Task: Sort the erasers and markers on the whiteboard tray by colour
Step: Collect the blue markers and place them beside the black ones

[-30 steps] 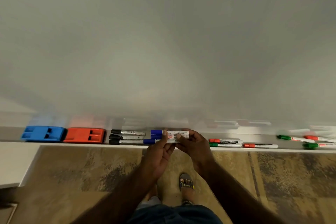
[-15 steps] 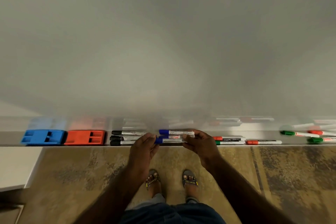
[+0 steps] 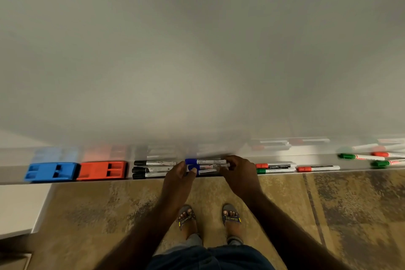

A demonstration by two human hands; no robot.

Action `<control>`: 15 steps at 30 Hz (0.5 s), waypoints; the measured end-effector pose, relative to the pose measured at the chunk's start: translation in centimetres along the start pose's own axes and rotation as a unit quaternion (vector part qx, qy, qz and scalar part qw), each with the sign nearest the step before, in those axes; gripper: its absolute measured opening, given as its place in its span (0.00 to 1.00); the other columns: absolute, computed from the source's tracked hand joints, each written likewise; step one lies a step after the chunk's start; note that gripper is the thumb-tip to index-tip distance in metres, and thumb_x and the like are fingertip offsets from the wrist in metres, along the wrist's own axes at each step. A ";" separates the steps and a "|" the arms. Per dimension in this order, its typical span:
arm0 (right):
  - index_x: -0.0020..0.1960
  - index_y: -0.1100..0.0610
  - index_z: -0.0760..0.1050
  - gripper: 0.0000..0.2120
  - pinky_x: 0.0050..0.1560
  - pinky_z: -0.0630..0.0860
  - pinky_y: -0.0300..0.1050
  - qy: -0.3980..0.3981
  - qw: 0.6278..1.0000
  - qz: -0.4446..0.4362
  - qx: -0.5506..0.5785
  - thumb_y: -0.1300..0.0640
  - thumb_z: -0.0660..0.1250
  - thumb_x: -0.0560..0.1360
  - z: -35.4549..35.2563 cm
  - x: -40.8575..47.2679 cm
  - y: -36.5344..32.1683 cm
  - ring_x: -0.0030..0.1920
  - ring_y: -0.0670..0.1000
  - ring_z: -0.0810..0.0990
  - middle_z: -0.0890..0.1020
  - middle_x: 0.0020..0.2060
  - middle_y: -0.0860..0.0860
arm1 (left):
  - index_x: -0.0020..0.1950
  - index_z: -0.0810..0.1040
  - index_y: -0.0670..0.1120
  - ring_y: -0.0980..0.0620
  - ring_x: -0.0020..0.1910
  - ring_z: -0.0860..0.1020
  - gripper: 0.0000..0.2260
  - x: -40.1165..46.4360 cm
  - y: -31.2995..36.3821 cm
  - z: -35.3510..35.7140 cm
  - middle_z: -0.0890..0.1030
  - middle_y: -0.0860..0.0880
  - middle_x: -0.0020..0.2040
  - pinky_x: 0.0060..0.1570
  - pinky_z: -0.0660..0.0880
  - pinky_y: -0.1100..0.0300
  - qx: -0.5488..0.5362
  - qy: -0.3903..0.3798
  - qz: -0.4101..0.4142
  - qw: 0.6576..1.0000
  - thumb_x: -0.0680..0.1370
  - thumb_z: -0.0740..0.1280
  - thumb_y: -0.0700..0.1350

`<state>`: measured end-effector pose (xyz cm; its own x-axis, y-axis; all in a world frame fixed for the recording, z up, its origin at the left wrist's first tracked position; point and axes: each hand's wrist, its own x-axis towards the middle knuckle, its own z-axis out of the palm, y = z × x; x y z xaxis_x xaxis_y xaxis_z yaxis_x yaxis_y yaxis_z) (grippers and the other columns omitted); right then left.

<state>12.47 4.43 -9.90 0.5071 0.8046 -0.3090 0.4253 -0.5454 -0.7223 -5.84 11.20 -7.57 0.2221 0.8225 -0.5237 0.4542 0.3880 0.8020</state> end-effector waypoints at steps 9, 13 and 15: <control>0.54 0.50 0.84 0.09 0.39 0.72 0.31 -0.016 0.997 -0.011 -0.080 0.53 0.74 0.74 -0.3 0.3 0.2 0.40 0.39 0.80 0.85 0.44 0.42 | 0.52 0.80 0.57 0.51 0.49 0.83 0.06 0.4 0.9 0.1 0.85 0.51 0.49 0.54 0.80 0.48 0.071 -0.004 0.000 0.997 0.81 0.67 0.45; 0.41 0.47 0.82 0.06 0.31 0.68 0.28 -0.020 0.998 -0.008 -0.063 0.56 0.76 0.72 -0.5 0.7 0.1 0.35 0.37 0.77 0.80 0.33 0.41 | 0.60 0.79 0.51 0.52 0.50 0.82 0.09 0.8 1.2 -0.2 0.84 0.51 0.51 0.54 0.80 0.50 0.102 -0.004 0.000 0.995 0.80 0.67 0.46; 0.39 0.50 0.81 0.06 0.29 0.68 0.26 -0.004 0.998 0.004 -0.062 0.59 0.75 0.71 -0.5 1.0 0.4 0.33 0.37 0.77 0.81 0.33 0.43 | 0.61 0.79 0.51 0.54 0.50 0.81 0.09 1.0 1.3 -0.3 0.83 0.52 0.52 0.53 0.79 0.52 0.114 -0.007 -0.007 0.993 0.81 0.67 0.46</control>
<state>13.52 4.90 -10.18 0.5051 0.8013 -0.3207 0.5106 -0.5770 -0.6375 -5.35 12.64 -6.98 0.2255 0.8107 -0.5403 0.6407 0.2944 0.7091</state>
